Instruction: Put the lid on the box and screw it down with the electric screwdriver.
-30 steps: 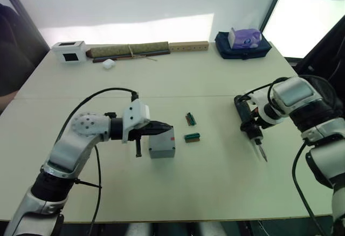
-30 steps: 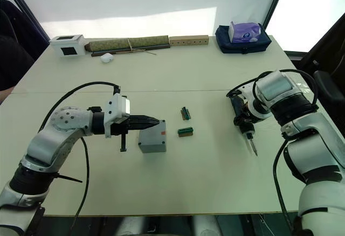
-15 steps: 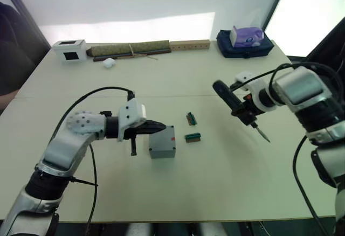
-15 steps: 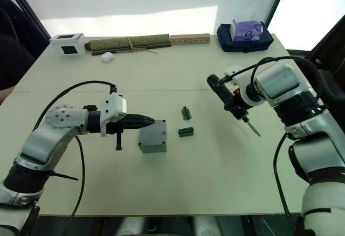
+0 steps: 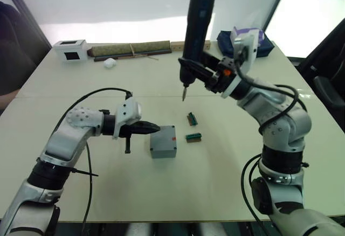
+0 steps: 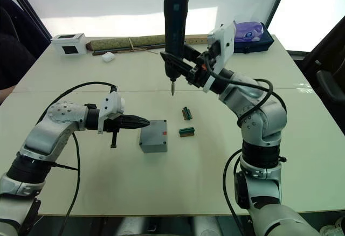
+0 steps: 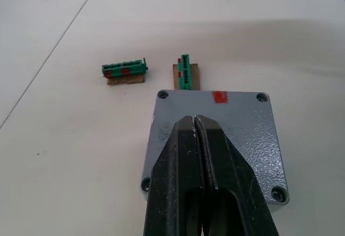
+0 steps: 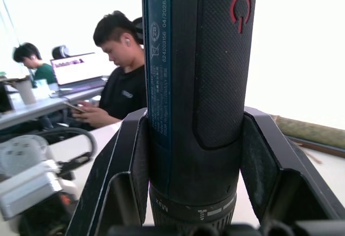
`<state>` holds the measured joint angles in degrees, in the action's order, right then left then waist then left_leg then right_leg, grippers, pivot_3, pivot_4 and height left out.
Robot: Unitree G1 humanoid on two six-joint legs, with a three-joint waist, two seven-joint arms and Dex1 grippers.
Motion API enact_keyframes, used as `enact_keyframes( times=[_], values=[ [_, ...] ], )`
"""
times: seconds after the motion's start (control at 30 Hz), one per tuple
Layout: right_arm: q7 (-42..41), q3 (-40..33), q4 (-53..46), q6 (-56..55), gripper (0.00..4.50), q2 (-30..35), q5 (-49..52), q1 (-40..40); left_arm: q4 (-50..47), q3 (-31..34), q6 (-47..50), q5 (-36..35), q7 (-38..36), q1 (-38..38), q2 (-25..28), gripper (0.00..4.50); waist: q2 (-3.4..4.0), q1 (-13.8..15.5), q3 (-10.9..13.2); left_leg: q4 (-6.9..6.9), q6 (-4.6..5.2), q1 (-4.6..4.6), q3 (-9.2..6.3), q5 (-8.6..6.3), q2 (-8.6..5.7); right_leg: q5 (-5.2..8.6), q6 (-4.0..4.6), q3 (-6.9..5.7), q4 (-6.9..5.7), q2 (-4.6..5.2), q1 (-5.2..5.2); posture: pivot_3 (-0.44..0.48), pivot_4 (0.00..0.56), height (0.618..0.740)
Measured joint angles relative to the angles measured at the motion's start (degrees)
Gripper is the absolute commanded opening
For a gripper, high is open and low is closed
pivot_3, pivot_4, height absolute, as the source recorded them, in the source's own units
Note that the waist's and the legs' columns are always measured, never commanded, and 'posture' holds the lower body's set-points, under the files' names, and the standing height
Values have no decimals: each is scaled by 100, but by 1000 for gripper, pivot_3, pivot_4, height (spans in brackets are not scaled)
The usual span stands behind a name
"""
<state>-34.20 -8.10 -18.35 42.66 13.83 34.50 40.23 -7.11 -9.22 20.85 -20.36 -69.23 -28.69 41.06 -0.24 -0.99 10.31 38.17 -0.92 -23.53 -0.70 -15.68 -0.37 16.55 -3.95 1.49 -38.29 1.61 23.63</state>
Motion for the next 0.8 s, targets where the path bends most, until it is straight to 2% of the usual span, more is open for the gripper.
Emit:
enact_keyframes(
  times=[0.23,0.8],
  values=[
    [-290,635,-218,-647,1804,-87,-58,-1029,92,-186,120,65,-41,125,-115,0,0,-18,0,1,0,2,3,0,4,0,1,3,-4,-6,0,0,150,740],
    [-269,1232,7,-1571,1804,-171,-512,-1338,366,-247,-36,264,66,131,-252,0,-1,2,-1,4,-1,19,1,1,3,0,1,1,-7,-5,-17,0,150,740]
  ],
)
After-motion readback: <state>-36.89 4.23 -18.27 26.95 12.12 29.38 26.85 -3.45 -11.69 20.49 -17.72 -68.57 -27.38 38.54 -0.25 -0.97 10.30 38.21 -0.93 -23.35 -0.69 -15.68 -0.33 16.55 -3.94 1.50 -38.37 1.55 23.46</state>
